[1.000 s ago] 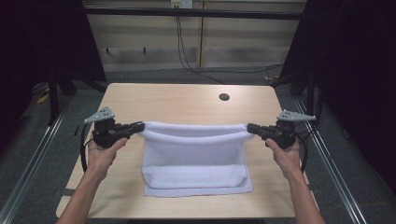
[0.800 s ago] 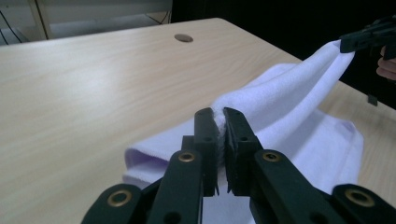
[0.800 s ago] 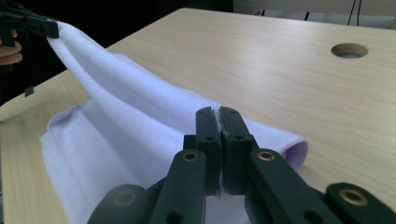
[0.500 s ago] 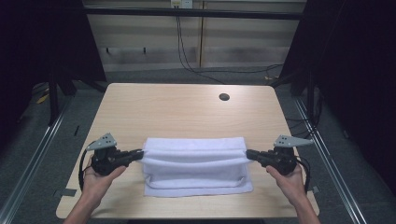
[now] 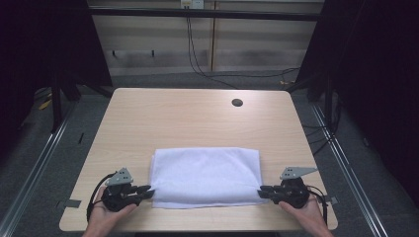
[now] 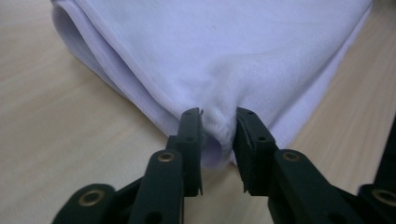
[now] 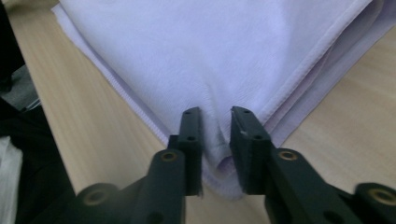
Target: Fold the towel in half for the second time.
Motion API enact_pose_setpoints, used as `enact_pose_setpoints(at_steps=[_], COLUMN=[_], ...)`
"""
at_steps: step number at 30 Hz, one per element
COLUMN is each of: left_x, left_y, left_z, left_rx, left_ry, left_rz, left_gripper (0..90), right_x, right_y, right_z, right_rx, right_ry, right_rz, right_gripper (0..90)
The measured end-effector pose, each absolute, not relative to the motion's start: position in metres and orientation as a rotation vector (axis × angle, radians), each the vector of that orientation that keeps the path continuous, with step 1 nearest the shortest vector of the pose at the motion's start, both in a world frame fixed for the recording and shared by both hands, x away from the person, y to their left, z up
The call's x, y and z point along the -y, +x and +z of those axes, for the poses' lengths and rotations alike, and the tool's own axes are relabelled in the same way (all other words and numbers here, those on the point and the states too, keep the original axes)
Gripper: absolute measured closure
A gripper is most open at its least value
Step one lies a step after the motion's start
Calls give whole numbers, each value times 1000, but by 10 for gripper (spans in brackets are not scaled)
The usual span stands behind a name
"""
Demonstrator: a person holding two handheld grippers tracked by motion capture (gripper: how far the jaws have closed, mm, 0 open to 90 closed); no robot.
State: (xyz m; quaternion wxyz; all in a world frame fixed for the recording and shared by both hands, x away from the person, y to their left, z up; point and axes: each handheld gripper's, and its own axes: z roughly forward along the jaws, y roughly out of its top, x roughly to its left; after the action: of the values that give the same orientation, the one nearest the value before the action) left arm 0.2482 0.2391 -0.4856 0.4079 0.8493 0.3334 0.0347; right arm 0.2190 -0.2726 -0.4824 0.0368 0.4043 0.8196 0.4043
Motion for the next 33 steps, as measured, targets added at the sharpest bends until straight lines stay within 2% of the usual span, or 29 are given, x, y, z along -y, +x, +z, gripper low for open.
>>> enact_pose_setpoints(at_steps=[1, 6, 9, 12, 19, 23, 24, 27, 33], left_x=[-241, -241, -236, -232, -216, -216, -216, -220, -231], left_y=[247, 241, 242, 249, 267, 263, 262, 262, 280], left_z=[-486, -474, -461, -455, -483, -488, -488, -485, -465], left_rx=[-834, -750, -704, -754, -838, -840, -846, -884, -970], left_ry=[2150, 2079, 2021, 1982, 2144, 2165, 2168, 2106, 1976], left_rz=[87, 107, 128, 177, 90, 152, 192, 153, 183], left_gripper=[682, 616, 586, 576, 610, 586, 548, 430, 358], right_x=[274, 275, 271, 264, 257, 259, 259, 260, 265], right_y=[216, 213, 217, 222, 236, 235, 234, 235, 244], right_z=[-483, -478, -472, -467, -474, -488, -491, -488, -467], right_rx=[-2529, -2508, -2470, -2464, -2455, -2494, -2511, -2512, -2413], right_ry=[1241, 1242, 1214, 1194, 1199, 1250, 1265, 1277, 1269], right_rz=[1239, 1258, 1290, 1312, 1273, 1172, 1146, 1165, 1282], right_gripper=[725, 662, 666, 677, 708, 703, 701, 686, 631])
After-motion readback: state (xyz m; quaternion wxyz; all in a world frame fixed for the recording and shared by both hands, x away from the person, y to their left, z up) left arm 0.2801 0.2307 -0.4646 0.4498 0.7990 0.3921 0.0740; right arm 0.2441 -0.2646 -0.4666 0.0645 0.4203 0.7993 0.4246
